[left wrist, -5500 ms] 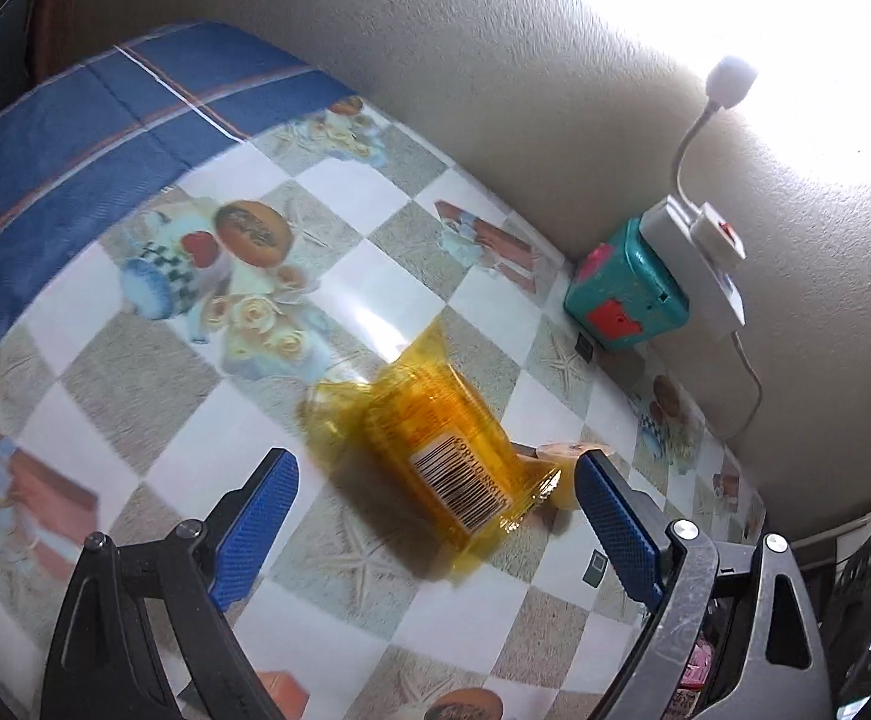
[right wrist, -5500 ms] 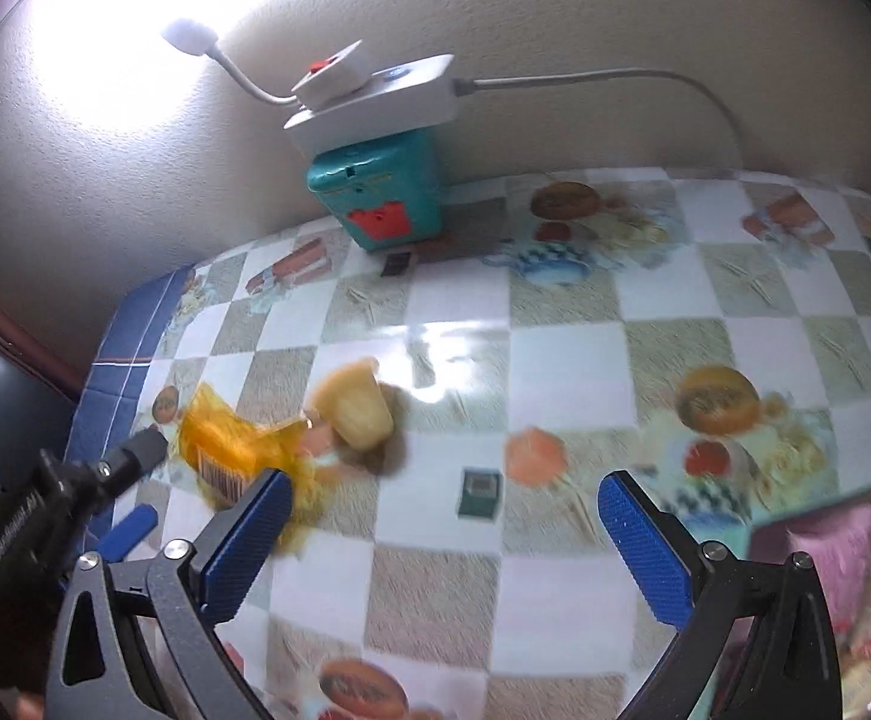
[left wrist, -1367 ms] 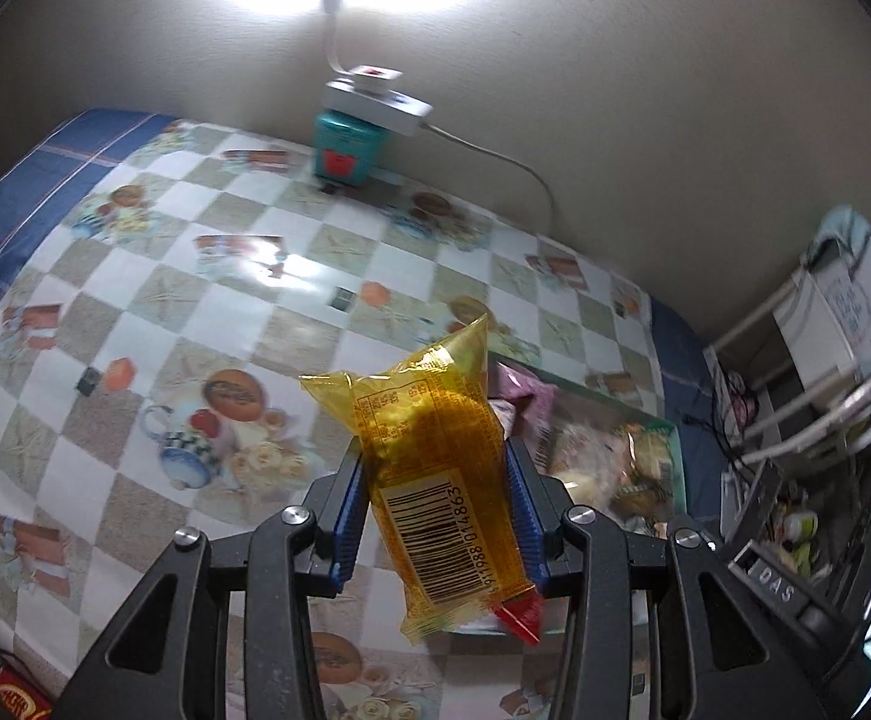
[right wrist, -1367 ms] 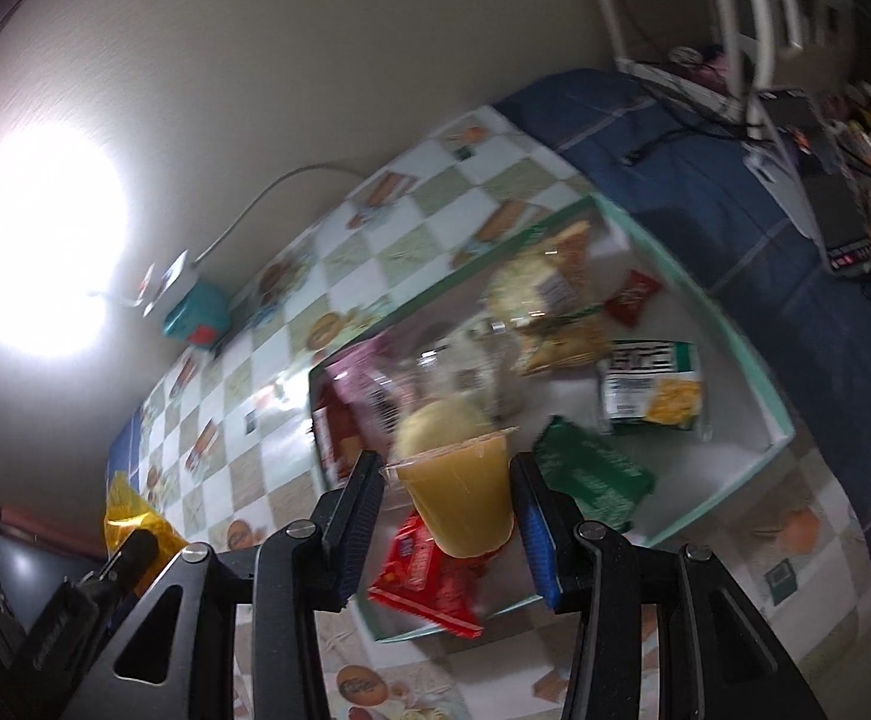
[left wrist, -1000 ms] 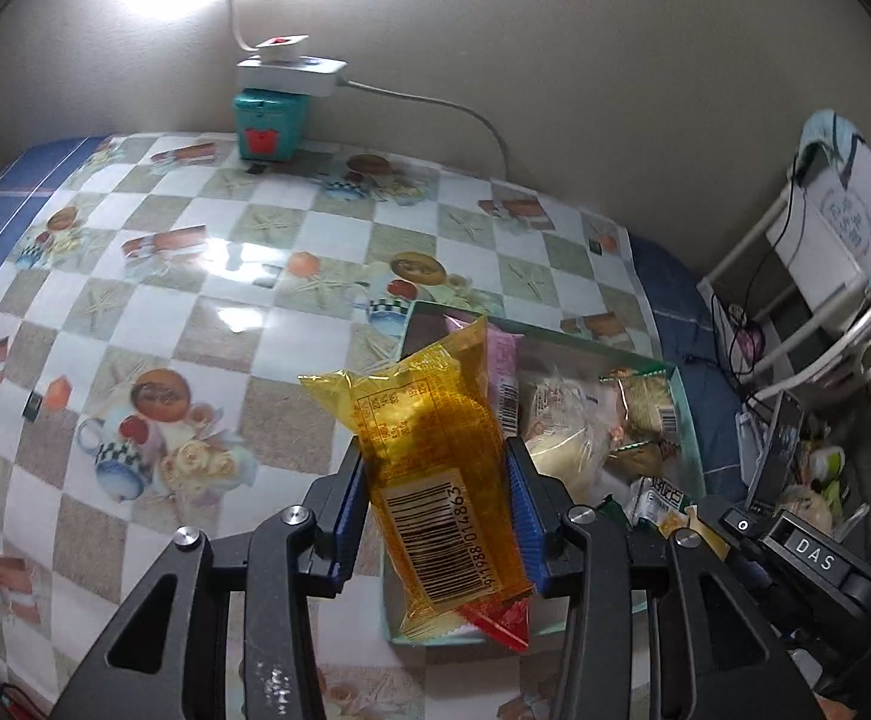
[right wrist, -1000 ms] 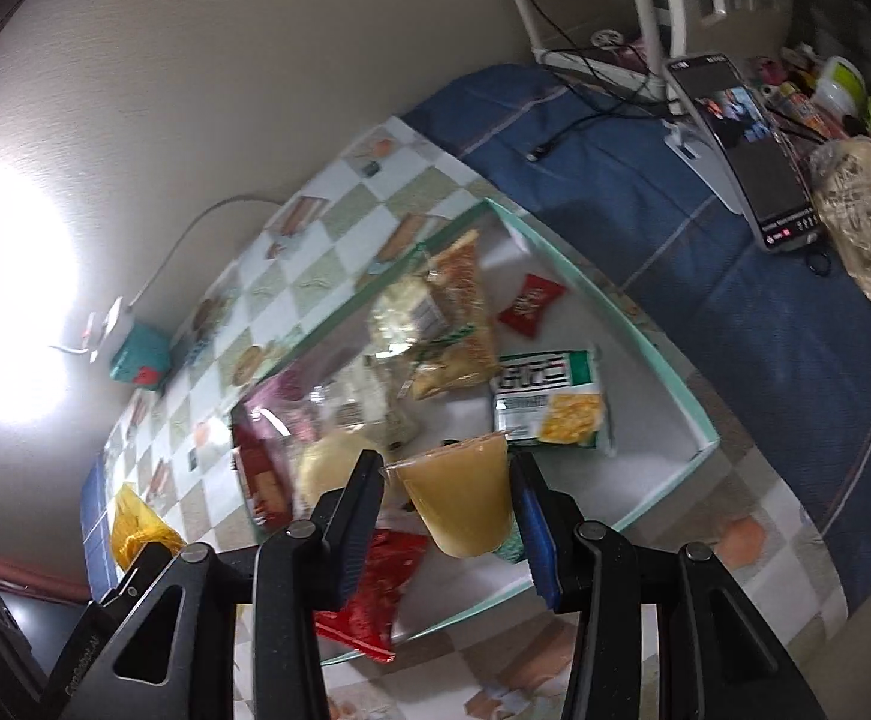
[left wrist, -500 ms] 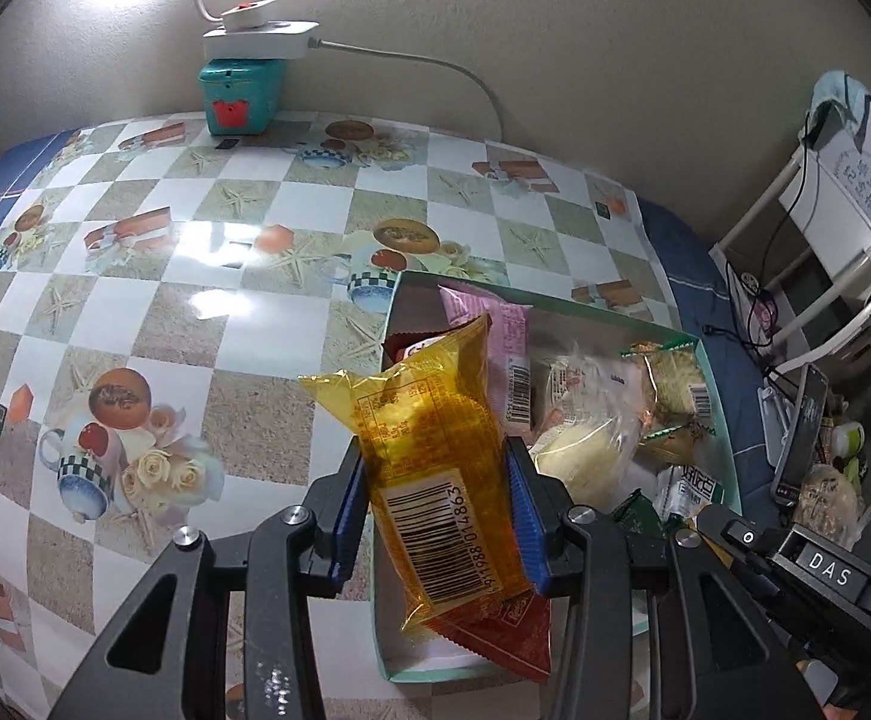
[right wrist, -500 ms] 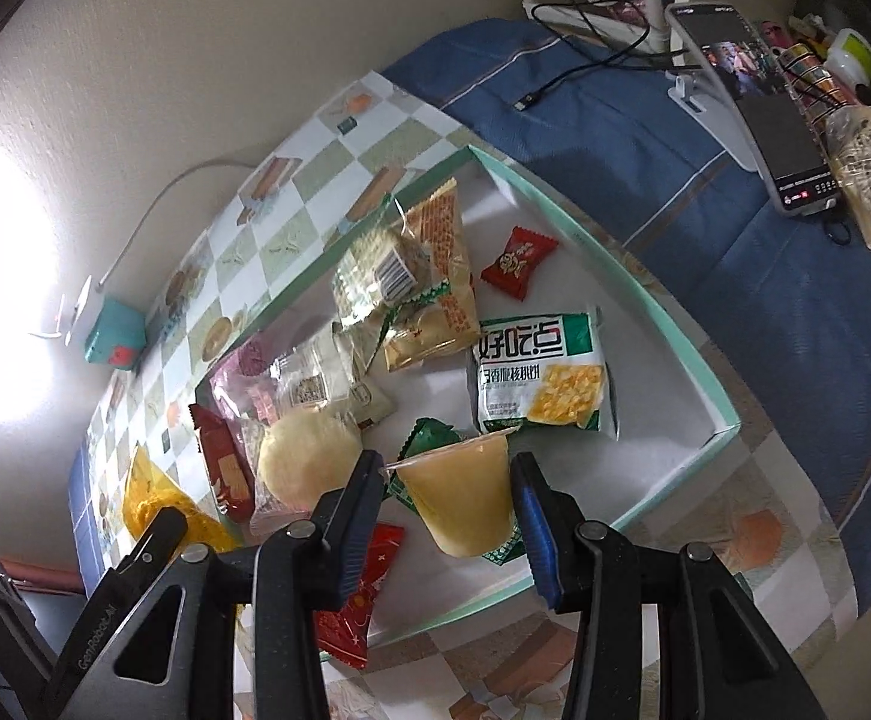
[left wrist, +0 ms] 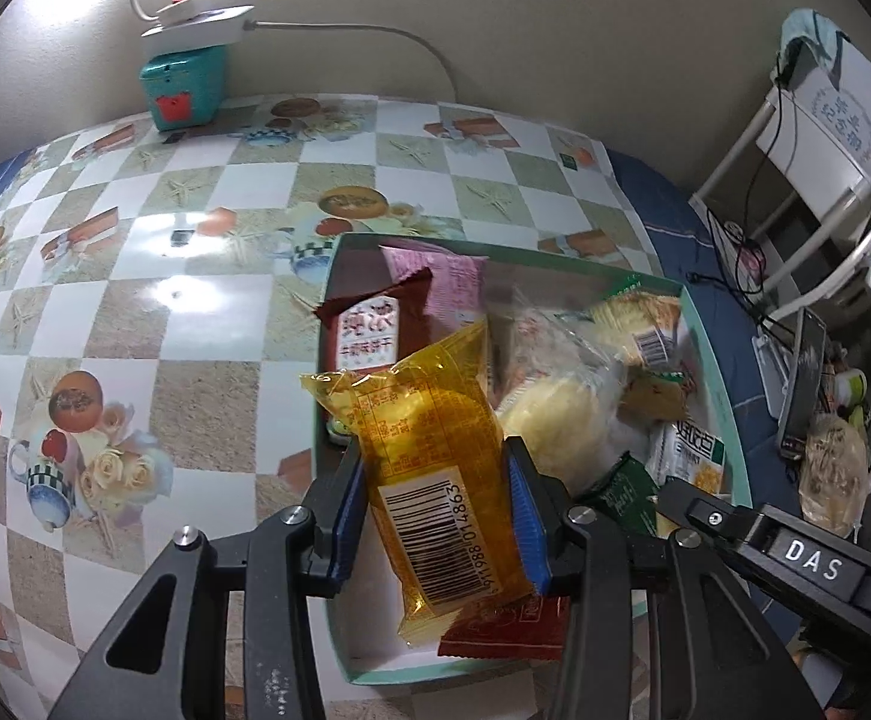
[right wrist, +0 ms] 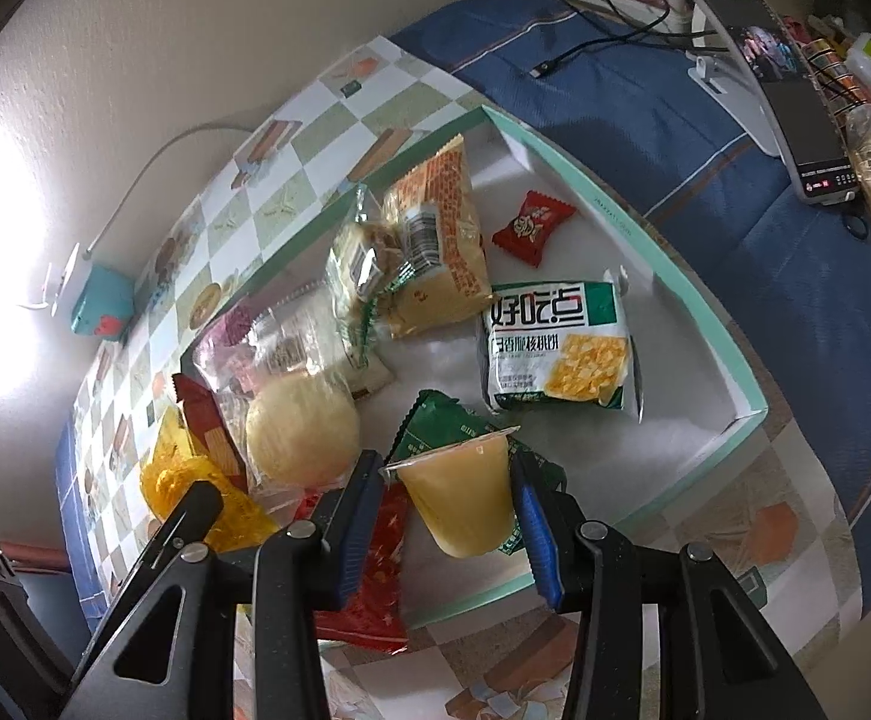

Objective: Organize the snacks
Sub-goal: 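Open both grippers to drop the jelly cup and yellow bag into the tray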

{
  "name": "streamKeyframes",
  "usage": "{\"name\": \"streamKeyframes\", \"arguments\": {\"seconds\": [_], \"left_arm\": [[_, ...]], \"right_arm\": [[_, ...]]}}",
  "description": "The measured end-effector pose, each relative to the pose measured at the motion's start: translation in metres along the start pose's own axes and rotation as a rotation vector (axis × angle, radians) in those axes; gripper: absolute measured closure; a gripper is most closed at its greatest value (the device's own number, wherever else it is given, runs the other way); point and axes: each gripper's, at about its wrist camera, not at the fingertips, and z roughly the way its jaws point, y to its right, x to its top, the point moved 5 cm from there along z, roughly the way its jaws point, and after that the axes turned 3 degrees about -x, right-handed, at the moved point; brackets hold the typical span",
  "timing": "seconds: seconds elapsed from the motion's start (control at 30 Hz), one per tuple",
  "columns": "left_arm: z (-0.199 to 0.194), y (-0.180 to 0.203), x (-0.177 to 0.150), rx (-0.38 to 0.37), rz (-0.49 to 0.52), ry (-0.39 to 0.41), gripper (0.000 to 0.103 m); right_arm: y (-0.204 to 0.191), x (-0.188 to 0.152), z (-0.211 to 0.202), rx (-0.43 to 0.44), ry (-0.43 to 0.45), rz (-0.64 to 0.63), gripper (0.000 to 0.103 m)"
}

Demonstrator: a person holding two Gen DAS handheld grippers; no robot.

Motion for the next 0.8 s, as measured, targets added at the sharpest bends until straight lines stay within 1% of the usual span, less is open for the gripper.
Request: {"name": "streamKeyframes", "arguments": {"seconds": [0.1,0.27,0.33,0.4,0.5,0.63,0.73,0.8], "left_arm": [[0.001,0.003,-0.001,0.005,0.015,-0.004,0.058],[0.000,0.003,0.000,-0.001,0.009,-0.012,0.058],[0.001,0.004,0.001,-0.004,0.008,-0.019,0.054],[0.003,0.004,0.000,-0.015,0.003,-0.028,0.045],[0.003,0.003,-0.001,-0.020,-0.004,-0.039,0.043],[0.000,0.001,0.000,-0.037,-0.021,-0.042,0.038],[-0.004,-0.003,0.002,-0.050,-0.040,-0.039,0.035],[-0.006,-0.007,0.003,-0.041,-0.051,-0.039,0.025]], "right_arm": [[-0.003,-0.001,0.001,-0.009,-0.004,-0.012,0.055],[-0.007,-0.001,-0.002,-0.018,0.007,-0.030,0.054],[-0.009,-0.001,-0.002,-0.023,0.011,-0.036,0.054],[-0.009,-0.001,-0.003,-0.025,0.010,-0.039,0.054],[-0.012,-0.001,-0.003,-0.034,0.012,-0.053,0.052],[-0.016,-0.001,-0.007,-0.039,0.025,-0.077,0.043],[-0.020,-0.001,-0.008,-0.049,0.034,-0.098,0.042],[-0.021,-0.001,-0.009,-0.055,0.040,-0.106,0.041]]}}
